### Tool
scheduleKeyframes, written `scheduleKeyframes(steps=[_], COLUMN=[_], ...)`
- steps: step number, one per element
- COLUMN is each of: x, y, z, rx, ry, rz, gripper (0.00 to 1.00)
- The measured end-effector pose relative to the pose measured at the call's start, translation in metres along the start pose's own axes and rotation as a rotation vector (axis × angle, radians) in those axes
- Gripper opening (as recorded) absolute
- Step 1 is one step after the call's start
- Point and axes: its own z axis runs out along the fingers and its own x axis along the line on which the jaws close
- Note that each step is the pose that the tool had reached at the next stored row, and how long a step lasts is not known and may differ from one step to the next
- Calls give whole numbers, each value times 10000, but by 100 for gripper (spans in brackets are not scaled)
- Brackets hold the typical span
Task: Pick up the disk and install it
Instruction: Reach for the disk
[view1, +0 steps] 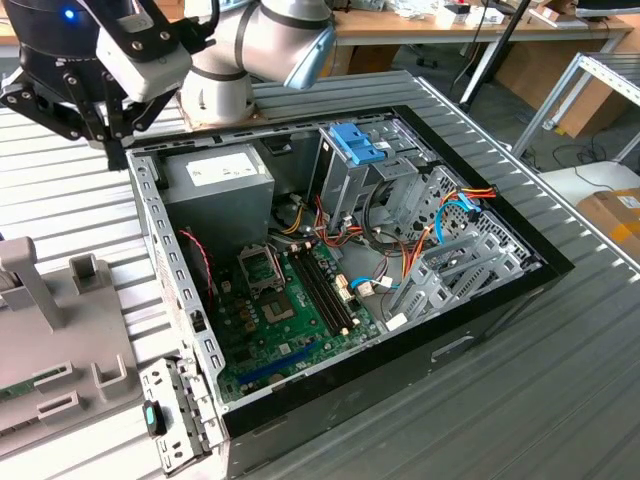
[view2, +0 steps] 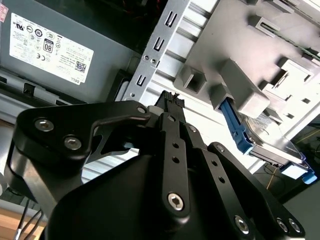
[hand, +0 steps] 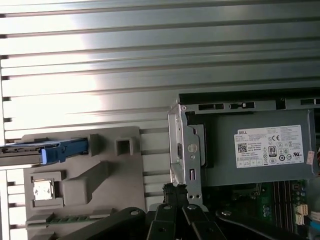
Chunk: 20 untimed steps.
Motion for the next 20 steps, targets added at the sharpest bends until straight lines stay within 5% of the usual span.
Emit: scheduleKeyframes(steps=[20], x=[428], y=[-32], z=[-12], rx=[0], ry=[0], rz=[1], gripper=[11])
